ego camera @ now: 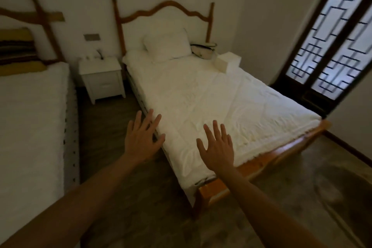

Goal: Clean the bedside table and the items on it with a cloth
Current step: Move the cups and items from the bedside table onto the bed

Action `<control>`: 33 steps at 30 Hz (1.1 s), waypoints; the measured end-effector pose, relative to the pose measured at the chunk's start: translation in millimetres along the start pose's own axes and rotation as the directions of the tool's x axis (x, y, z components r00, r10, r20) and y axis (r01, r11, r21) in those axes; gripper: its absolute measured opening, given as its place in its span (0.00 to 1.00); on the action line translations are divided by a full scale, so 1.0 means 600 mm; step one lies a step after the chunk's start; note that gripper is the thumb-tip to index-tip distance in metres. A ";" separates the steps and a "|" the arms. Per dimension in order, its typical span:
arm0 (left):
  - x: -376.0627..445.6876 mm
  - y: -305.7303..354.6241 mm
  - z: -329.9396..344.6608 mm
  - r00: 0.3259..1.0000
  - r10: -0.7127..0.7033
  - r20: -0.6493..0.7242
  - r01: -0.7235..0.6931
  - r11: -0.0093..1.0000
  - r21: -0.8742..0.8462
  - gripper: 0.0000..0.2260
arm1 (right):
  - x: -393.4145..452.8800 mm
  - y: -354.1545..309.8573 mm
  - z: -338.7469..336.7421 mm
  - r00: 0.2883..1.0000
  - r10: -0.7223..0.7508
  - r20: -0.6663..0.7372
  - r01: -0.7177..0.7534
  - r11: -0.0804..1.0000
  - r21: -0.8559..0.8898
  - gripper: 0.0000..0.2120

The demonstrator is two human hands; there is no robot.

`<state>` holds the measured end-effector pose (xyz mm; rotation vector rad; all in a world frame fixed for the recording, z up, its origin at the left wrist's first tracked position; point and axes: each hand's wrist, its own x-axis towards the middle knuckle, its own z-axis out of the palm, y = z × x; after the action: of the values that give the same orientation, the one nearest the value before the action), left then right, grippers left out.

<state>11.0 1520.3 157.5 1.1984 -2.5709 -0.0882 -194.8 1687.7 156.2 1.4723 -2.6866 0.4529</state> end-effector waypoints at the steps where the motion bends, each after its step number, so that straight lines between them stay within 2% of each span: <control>1: 0.011 -0.003 0.001 0.999 -0.042 -0.017 0.042 0.999 0.008 0.35 | 0.027 -0.005 0.006 0.999 -0.037 0.006 0.037 0.999 -0.014 0.33; 9: 0.111 -0.094 0.028 0.968 -0.249 0.001 0.249 0.967 0.052 0.32 | 0.223 -0.101 0.073 0.966 -0.248 0.069 0.244 0.968 0.063 0.32; 14: 0.199 -0.220 0.065 0.962 -0.274 -0.018 0.274 0.959 0.066 0.33 | 0.366 -0.194 0.155 0.929 -0.333 0.163 0.314 0.940 0.132 0.32; 18: 0.290 -0.339 0.087 0.928 -0.372 0.001 0.371 0.928 0.036 0.33 | 0.486 -0.286 0.219 0.928 -0.307 0.212 0.282 0.949 0.139 0.33; 20: 0.325 -0.401 0.093 0.898 -0.440 0.016 0.440 0.898 0.010 0.34 | 0.550 -0.334 0.247 0.909 -0.336 0.248 0.320 0.942 0.104 0.34; 23: 0.380 -0.485 0.095 0.897 -0.439 0.044 0.440 0.898 0.006 0.34 | 0.638 -0.396 0.276 0.903 -0.357 0.240 0.341 0.934 0.105 0.35; 26: 0.432 -0.553 0.088 0.867 -0.488 0.105 0.491 0.871 -0.002 0.33 | 0.707 -0.446 0.305 0.908 -0.337 0.251 0.315 0.941 0.122 0.35; 33: 0.561 -0.673 0.095 0.869 -0.484 0.105 0.488 0.873 -0.014 0.32 | 0.857 -0.530 0.361 0.899 -0.361 0.248 0.350 0.933 0.088 0.35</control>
<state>88.1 999.2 112.7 1.8410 -2.2646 -0.3139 -190.3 1047.0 114.4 2.1154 -2.5029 0.3105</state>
